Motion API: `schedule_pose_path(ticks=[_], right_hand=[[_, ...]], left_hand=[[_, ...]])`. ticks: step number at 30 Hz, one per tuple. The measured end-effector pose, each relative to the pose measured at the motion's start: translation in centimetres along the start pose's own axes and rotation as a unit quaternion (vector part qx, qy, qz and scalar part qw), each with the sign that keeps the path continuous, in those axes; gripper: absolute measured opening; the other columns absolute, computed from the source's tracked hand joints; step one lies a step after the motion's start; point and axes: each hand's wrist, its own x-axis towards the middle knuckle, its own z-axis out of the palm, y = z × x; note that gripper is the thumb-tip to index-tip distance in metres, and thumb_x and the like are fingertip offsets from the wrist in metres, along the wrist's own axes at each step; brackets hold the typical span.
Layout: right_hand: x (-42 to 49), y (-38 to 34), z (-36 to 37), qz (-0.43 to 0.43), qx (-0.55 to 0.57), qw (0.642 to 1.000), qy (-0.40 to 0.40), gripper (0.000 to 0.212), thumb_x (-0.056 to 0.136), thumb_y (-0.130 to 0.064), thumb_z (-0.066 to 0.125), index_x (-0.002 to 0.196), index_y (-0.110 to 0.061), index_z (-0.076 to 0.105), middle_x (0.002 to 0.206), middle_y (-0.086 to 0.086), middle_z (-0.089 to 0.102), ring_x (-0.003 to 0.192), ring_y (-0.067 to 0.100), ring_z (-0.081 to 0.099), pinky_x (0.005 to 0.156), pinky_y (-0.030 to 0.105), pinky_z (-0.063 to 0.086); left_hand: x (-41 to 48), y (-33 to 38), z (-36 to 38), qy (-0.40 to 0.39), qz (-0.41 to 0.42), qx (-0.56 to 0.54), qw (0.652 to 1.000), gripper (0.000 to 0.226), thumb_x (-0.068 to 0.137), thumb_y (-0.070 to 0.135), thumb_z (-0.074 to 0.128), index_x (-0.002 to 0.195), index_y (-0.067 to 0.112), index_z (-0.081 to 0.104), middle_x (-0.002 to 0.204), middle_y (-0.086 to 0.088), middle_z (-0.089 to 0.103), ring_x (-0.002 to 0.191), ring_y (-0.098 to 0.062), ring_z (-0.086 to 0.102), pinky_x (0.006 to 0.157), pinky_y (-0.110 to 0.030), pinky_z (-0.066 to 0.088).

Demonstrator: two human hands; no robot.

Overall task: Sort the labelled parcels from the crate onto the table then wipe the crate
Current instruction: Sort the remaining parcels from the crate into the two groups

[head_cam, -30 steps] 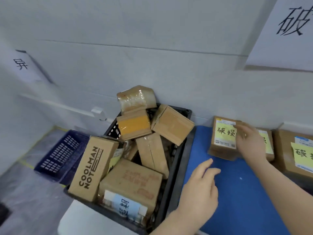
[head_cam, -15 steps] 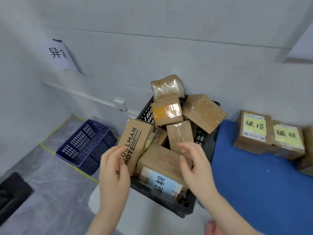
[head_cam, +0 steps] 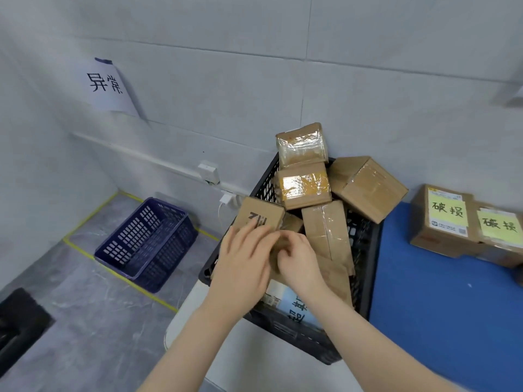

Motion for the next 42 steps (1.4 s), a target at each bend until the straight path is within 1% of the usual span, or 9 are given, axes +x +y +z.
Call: schedule_pose_path(ticks=[6,10,13,17,21,27,30,37,42], right_hand=[[2.0,0.9,0.1,0.021,0.083,0.996,-0.032,0.048,0.091,0.007,0.039,0.129,-0.019,0.053,0.131,-0.003,0.055,0.114,0.007,0.056,0.1,0.036,0.049],[2.5,1.3,-0.4,-0.002,0.108,0.994,-0.011,0.053,0.091,0.009,0.037,0.11,-0.035,0.058,0.129,-0.005,0.049,0.112,0.003,0.055,0.093,0.023,0.051],[3.6,1.8,-0.4,0.01,0.09,0.996,-0.002,0.045,0.09,0.008,0.043,0.114,-0.026,0.06,0.128,-0.002,0.047,0.113,0.008,0.057,0.083,0.008,0.045],[5.0,2.3,0.1,0.023,0.11,0.994,-0.015,0.034,0.088,0.002,0.054,0.109,-0.025,0.054,0.123,-0.002,0.055,0.114,0.012,0.058,0.091,0.023,0.049],[5.5,1.8,0.3,0.03,0.139,0.989,-0.044,0.03,0.088,-0.002,0.06,0.105,-0.023,0.047,0.106,-0.013,0.054,0.111,0.011,0.056,0.088,0.022,0.046],[6.0,2.2,1.4,0.029,0.087,0.996,-0.014,0.036,0.082,-0.007,0.058,0.094,-0.039,0.048,0.118,0.002,0.053,0.105,0.012,0.058,0.096,0.037,0.049],[6.3,1.9,1.4,0.066,0.088,0.993,-0.037,0.028,0.083,-0.008,0.057,0.098,-0.03,0.05,0.112,0.003,0.059,0.102,0.018,0.059,0.095,0.041,0.048],[6.3,1.3,1.0,0.099,0.219,0.97,-0.034,0.023,0.087,0.003,0.053,0.093,-0.019,0.054,0.097,-0.001,0.06,0.09,0.012,0.055,0.071,0.02,0.041],[5.6,0.9,1.4,0.069,0.28,0.957,0.012,0.03,0.086,0.007,0.05,0.086,-0.023,0.056,0.106,0.006,0.064,0.098,0.017,0.058,0.079,0.025,0.046]], left_hand=[[1.6,-2.7,1.6,-0.125,-0.039,0.129,0.983,0.047,0.094,0.041,0.041,0.14,0.035,0.044,0.151,-0.005,0.039,0.14,-0.037,0.031,0.107,-0.066,0.022],[1.9,-3.4,1.3,-0.143,-0.027,0.103,0.984,0.052,0.094,0.037,0.042,0.145,0.033,0.038,0.153,-0.009,0.036,0.141,-0.039,0.03,0.101,-0.063,0.038],[2.2,-2.8,1.5,-0.14,-0.036,0.094,0.985,0.052,0.091,0.031,0.046,0.143,0.029,0.039,0.153,-0.01,0.035,0.141,-0.039,0.03,0.095,-0.06,0.045],[2.4,-2.7,1.4,-0.127,-0.042,0.078,0.988,0.052,0.088,0.029,0.045,0.14,0.03,0.041,0.15,-0.011,0.039,0.139,-0.037,0.035,0.094,-0.055,0.048],[2.5,-2.8,1.6,-0.12,-0.046,0.079,0.989,0.051,0.087,0.029,0.041,0.138,0.029,0.04,0.149,-0.011,0.041,0.138,-0.036,0.036,0.094,-0.057,0.046],[2.9,-3.3,1.4,-0.081,-0.04,0.07,0.993,0.051,0.084,0.026,0.04,0.134,0.026,0.043,0.145,-0.012,0.046,0.133,-0.035,0.043,0.088,-0.052,0.047],[3.3,-3.3,1.3,-0.067,-0.033,0.071,0.995,0.048,0.083,0.026,0.041,0.131,0.025,0.047,0.143,-0.013,0.047,0.132,-0.036,0.043,0.087,-0.052,0.047],[3.2,-3.1,1.3,-0.089,-0.019,0.102,0.991,0.047,0.084,0.027,0.04,0.131,0.027,0.044,0.145,-0.013,0.046,0.133,-0.036,0.042,0.089,-0.057,0.044],[3.0,-3.3,0.3,-0.028,-0.015,0.08,0.996,0.045,0.086,0.023,0.043,0.131,0.026,0.048,0.147,-0.015,0.042,0.133,-0.038,0.04,0.088,-0.057,0.044]])
